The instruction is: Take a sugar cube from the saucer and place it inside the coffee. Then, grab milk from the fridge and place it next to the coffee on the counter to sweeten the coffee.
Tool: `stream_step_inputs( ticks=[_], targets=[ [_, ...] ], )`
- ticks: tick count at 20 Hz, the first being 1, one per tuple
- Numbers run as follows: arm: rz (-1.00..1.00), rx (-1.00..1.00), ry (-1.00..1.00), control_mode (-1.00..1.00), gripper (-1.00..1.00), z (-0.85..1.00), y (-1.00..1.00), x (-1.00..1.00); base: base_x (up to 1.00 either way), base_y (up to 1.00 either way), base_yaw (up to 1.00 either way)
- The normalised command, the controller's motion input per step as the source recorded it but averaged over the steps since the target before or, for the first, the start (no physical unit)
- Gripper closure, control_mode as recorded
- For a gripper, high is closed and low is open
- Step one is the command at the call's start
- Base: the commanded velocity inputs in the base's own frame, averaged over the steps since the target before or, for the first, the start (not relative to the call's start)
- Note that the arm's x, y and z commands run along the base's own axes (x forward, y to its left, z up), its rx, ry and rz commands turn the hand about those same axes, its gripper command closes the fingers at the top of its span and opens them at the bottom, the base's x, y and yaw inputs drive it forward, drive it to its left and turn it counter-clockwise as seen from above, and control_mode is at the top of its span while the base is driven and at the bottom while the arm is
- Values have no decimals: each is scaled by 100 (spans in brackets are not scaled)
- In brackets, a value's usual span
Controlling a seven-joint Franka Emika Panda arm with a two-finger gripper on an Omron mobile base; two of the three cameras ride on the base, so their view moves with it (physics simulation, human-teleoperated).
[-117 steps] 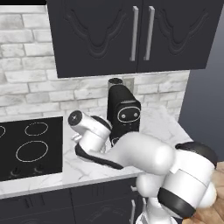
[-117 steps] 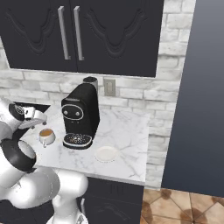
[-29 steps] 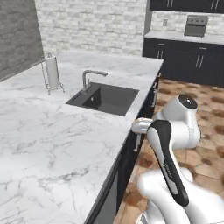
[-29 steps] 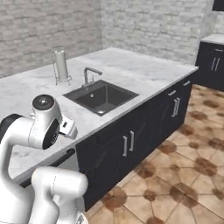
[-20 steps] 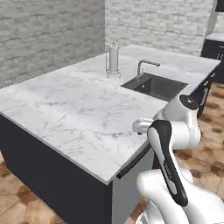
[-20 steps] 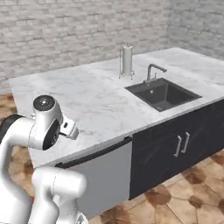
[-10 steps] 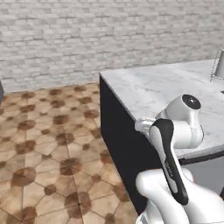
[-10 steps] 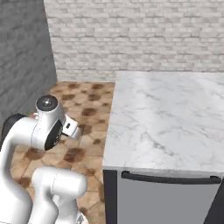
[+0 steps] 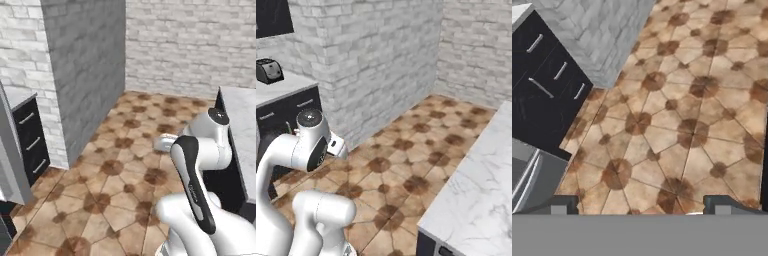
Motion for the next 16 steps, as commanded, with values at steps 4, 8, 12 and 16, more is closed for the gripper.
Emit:
stream_step_inputs(
  ticks=[4,8,12,16],
  targets=[
    [0,0,0,100,-100,0,0,0,1,19,83],
    [0,0,0,100,-100,0,0,0,14,30,75],
    [0,0,0,100,-100,0,0,0,30,48,64],
    [0,0,0,100,-100,0,0,0,40,59,56]
  ],
)
